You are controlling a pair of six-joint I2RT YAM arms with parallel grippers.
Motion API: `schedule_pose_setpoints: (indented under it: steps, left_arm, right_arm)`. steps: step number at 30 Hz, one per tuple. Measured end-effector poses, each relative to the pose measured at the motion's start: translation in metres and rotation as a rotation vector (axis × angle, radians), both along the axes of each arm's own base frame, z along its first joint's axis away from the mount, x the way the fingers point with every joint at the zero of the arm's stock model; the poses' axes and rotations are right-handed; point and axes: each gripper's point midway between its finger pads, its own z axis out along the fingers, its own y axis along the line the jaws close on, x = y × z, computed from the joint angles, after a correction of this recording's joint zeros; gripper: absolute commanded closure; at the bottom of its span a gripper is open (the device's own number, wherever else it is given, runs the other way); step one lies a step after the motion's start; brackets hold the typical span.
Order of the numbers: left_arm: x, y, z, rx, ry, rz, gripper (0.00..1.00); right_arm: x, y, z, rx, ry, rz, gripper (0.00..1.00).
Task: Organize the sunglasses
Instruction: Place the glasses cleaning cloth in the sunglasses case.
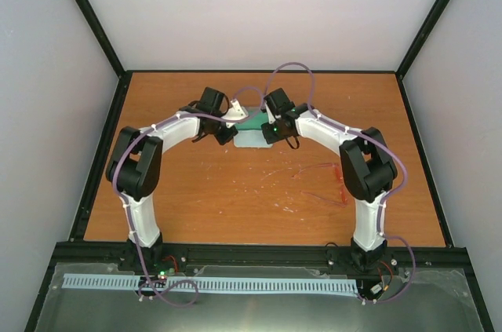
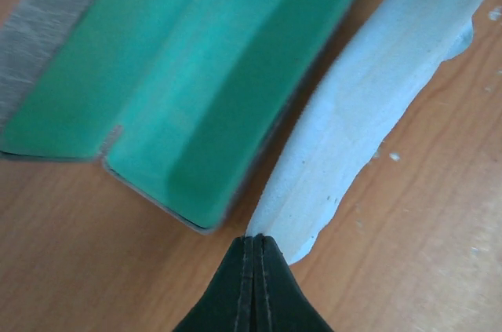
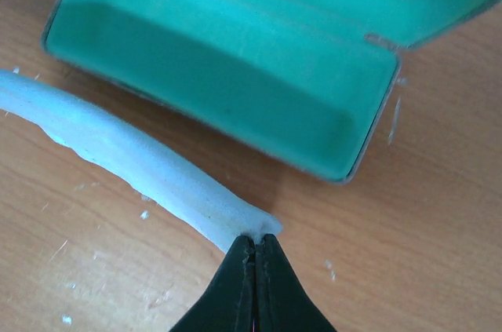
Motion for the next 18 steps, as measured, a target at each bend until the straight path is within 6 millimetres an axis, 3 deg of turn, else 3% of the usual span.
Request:
schedule_pose_setpoints:
  steps: [6, 18]
  left_arm:
    - [0.026, 0.004, -0.003, 0.005, -0.02, 0.013, 1.0]
    - [0.056, -0.004, -0.002, -0.001, -0.046, 0.013, 0.99]
  right_arm:
    - [0.022, 0.0, -0.004, -0.013, 0.0, 0.002, 0.97]
    - [0.051, -0.01, -0.001, -0.013, -0.007, -0.001, 0.97]
